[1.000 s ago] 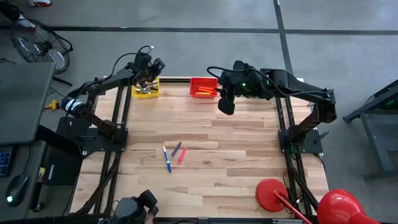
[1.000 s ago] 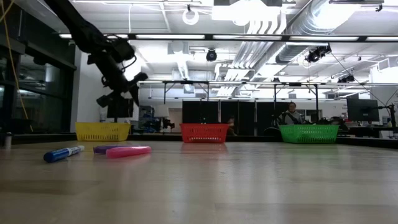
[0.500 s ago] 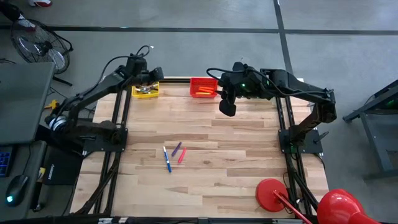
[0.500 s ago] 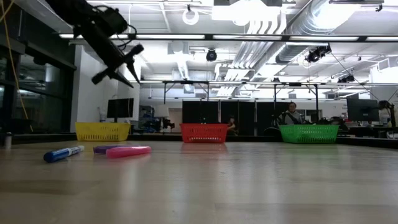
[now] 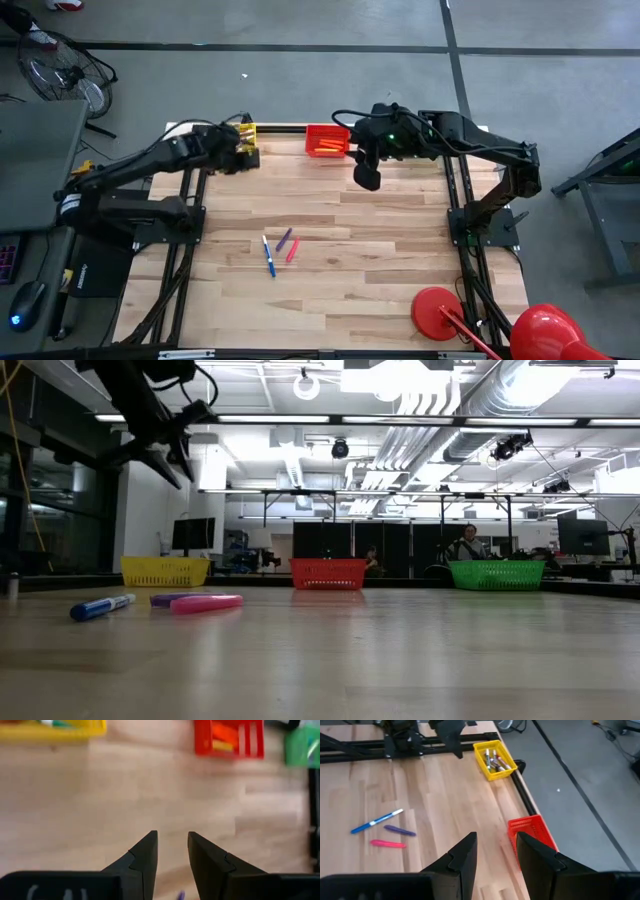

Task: Pick & Place Markers
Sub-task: Put the blue marker into the yellow bin

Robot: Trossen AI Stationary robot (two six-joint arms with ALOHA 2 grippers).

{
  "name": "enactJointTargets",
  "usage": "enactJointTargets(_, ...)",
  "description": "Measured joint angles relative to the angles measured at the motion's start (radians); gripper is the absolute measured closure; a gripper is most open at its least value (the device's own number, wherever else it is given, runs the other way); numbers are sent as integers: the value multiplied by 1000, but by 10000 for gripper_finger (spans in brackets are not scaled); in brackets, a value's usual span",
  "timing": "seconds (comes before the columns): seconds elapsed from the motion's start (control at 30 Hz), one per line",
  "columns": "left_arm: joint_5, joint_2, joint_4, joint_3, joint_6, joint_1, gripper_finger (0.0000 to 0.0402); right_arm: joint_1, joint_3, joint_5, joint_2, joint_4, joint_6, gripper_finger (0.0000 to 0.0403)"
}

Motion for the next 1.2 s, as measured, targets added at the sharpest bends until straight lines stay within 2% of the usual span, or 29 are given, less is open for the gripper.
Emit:
enactJointTargets(0.37, -192, 25, -93, 0, -314, -417, 296, 0, 0, -61, 0, -16, -19, 276)
enactJointTargets(0.6, -196, 111, -150, 0, -487, -603, 296, 0, 0, -93, 0, -23, -45, 276)
enactJointTargets(0.8, -153, 227, -147, 0, -568, -674, 296, 0, 0, -93, 0, -23, -63, 276)
enactJointTargets(0.97, -72, 333, -126, 0, -582, -704, 291, 0, 0, -93, 0, -22, -65, 276)
enactJointTargets(1.07, -14, 405, -96, 0, -583, -706, 271, 0, 0, -94, 0, -22, -67, 276)
enactJointTargets(1.2, 47, 482, -67, 0, -620, -703, 221, 0, 0, -100, 0, -21, -68, 276)
